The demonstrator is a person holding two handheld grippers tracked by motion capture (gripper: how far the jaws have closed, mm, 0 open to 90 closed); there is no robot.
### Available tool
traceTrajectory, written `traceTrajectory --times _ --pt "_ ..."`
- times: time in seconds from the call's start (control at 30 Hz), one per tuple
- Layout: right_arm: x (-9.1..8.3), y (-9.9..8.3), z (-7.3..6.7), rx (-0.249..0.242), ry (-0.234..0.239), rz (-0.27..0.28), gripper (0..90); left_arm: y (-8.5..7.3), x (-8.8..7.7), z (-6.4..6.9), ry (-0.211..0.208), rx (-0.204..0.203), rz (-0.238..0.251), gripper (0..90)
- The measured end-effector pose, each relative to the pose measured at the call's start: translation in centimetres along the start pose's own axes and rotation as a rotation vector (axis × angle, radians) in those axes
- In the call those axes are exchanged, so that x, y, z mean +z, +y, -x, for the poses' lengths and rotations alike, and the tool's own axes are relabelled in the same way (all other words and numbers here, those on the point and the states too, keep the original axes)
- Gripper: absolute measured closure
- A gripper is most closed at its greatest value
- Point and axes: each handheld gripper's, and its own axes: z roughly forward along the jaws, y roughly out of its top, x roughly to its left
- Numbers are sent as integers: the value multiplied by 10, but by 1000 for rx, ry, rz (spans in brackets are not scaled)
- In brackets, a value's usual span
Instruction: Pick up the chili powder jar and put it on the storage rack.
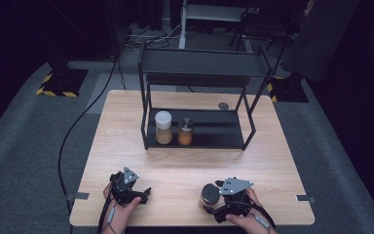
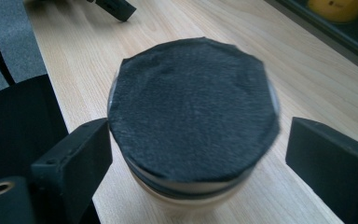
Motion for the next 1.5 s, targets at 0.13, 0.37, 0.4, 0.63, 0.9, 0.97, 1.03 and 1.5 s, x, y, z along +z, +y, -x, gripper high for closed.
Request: traceTrajectory --times 0.13,0.37,0.4,0.63,0.9,0.97,1.03,1.5 --pt "7 2 -2 -18 6 -13 111 0 0 0 2 1 -1 0" --pt "15 1 -2 -20 13 -29 242 1 0 1 4 1 -1 0" --pt "15 1 -1 -21 19 -31 280 1 0 1 4 1 -1 0" --pt "15 -1 1 -35 21 -21 316 1 0 0 4 1 0 0" --pt "12 8 6 -43 20 -16 317 2 1 0 2 4 0 0" --pt "10 11 7 -45 19 -13 317 2 1 0 2 4 0 0" --pt "8 15 9 -49 17 -9 317 2 1 0 2 4 0 0" --pt "-13 50 24 -63 -22 31 317 2 1 0 3 4 0 0"
